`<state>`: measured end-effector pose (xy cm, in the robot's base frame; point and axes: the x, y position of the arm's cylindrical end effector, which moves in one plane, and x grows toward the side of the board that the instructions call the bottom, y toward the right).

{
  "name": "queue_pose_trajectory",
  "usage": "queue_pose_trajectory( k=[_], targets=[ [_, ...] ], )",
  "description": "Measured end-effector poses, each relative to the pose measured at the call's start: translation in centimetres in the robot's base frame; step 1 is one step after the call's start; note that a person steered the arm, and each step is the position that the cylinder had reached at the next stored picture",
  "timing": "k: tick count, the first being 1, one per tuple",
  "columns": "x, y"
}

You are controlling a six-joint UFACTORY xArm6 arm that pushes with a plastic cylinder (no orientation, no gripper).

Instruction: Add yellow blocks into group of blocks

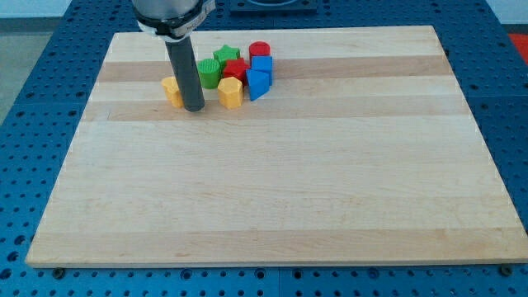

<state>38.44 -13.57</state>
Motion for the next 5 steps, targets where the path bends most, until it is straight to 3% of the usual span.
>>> queue_pose_trajectory(
  k=[1,2,3,5],
  targets=[
    [3.0,-7.4],
    [3.2,-13.4],
    [1.1,-13.7],
    [-2.1,-8.5]
  ],
)
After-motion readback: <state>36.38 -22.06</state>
